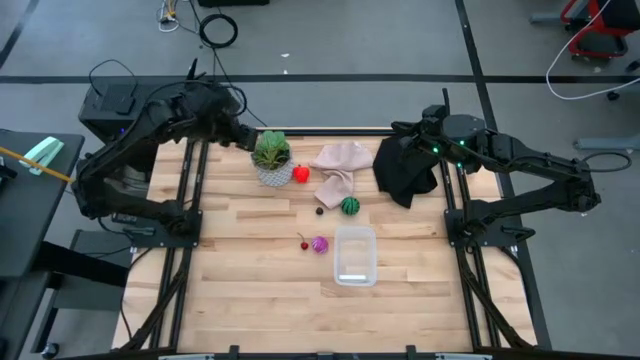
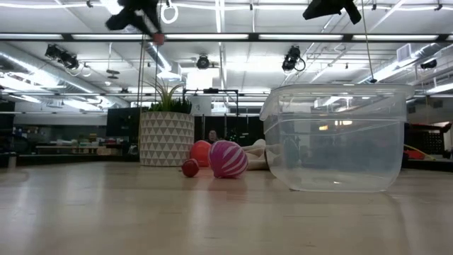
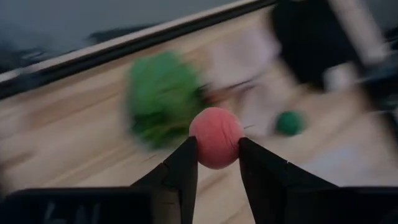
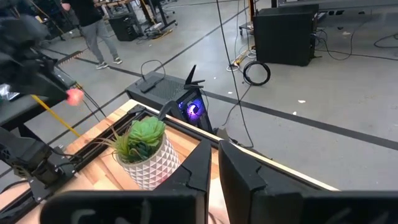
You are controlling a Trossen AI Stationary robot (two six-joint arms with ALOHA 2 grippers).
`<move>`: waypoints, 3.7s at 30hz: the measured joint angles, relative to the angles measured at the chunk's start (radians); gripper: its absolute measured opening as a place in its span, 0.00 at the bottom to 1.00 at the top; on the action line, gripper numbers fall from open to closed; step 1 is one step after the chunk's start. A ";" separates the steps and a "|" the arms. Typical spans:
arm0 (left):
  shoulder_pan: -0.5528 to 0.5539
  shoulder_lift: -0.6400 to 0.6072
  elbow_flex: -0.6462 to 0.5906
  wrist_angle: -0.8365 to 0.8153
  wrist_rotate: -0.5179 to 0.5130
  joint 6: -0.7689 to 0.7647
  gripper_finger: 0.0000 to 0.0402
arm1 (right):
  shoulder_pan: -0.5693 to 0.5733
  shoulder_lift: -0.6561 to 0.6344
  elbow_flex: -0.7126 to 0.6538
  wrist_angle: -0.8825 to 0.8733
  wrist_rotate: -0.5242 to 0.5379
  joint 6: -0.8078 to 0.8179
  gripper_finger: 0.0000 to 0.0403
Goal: Pick and placing Produce into tupperware
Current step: Put the pink peach into the transparent bin
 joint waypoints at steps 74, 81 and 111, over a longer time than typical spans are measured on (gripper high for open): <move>-0.532 0.934 0.621 0.281 0.158 0.589 0.28 | -0.447 -0.029 0.000 -0.029 -0.392 -0.151 0.09; -0.574 1.088 0.827 0.044 0.163 0.679 0.28 | -0.452 -0.029 0.000 -0.033 -0.393 -0.150 0.09; -0.624 1.131 0.799 -0.024 -0.008 0.467 0.27 | -0.458 -0.029 0.000 -0.042 -0.416 -0.151 0.09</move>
